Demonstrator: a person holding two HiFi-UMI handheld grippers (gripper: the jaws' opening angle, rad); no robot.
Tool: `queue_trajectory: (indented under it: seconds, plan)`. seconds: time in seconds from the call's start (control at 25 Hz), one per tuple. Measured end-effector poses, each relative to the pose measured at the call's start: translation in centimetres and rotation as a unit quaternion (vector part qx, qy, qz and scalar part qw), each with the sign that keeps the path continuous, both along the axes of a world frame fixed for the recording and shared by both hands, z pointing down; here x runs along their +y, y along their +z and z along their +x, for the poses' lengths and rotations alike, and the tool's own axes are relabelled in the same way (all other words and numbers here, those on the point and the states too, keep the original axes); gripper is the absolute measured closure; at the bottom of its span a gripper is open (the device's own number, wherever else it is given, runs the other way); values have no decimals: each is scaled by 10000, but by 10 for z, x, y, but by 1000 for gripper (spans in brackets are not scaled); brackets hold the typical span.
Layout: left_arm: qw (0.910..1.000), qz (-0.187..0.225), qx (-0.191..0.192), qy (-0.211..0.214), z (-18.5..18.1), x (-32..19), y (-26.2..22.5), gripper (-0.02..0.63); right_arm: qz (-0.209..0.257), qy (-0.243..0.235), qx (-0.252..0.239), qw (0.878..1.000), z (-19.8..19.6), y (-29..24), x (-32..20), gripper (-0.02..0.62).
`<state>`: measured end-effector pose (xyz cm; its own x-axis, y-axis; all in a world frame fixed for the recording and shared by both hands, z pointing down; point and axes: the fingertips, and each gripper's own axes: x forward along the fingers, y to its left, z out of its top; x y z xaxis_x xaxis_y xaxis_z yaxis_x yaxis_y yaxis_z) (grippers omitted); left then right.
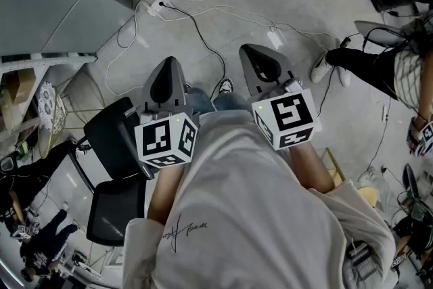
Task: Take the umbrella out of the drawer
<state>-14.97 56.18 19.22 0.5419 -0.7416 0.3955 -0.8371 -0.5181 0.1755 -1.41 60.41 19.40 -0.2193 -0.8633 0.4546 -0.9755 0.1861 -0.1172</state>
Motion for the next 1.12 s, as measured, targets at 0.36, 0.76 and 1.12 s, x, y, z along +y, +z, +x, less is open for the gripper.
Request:
queue_trajectory:
  seconds: [0.36,0.76,1.12]
  plan:
    - [9999,57,-125,-24,11,9,1,589,66,-3,-231,9997,13,3,8,581]
    - [9999,97,-28,18,19,-8,-6,589,135,-81,-368,9992,15,-4,-15,581]
    - [9999,98,-134,-10,24,-51,9,589,63,-190,-302,9993,12,8,-57,581]
